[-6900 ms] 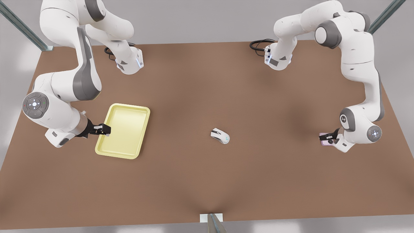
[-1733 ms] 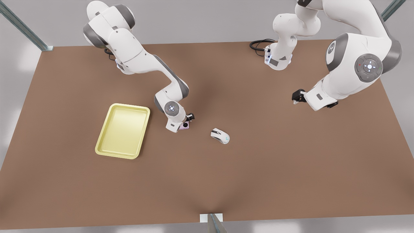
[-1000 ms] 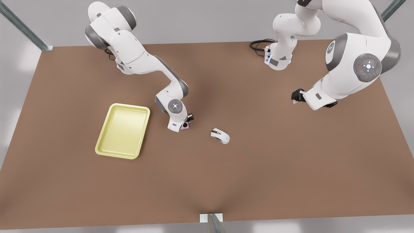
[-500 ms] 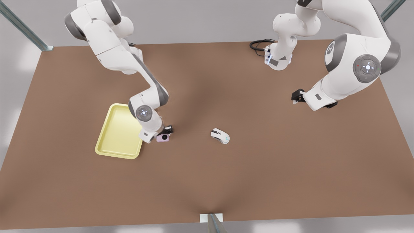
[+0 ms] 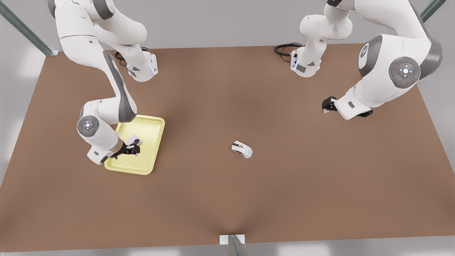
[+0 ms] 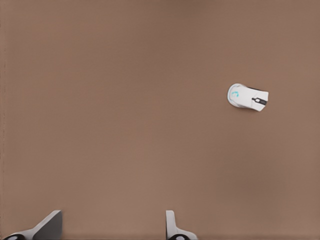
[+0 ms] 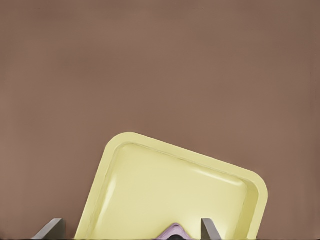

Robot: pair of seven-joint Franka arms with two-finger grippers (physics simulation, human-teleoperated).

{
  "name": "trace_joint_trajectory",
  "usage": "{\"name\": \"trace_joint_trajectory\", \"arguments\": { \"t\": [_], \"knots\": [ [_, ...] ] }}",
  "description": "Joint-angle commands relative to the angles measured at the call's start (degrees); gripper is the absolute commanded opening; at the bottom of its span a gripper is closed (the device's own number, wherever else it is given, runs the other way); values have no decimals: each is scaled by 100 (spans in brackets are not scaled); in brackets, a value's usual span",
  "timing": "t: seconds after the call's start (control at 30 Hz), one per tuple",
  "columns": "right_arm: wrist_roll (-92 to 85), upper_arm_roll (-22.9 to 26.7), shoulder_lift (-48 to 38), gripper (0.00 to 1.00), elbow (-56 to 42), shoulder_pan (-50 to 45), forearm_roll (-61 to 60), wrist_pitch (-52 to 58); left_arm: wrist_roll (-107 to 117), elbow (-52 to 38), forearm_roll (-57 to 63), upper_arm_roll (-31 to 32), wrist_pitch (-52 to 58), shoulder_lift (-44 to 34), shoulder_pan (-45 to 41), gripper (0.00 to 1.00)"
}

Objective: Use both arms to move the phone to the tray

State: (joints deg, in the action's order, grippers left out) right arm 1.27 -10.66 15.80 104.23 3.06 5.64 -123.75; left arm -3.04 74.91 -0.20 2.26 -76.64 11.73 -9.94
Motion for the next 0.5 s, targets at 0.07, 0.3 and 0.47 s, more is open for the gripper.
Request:
{"name": "trace_joint_trajectory", "arguments": {
  "t": [0.07,0.3,0.47],
  "knots": [
    [892,-182,-200,100,-1247,-315,-45,2540,40,-3,144,-24,27,-13,1,100],
    [778,73,-209,100,-2487,-139,-564,3754,49,-3,337,-15,53,-4,1,100],
    [1411,64,-570,100,-1819,-78,-414,3331,49,-3,337,-15,62,5,1,100]
  ]
}}
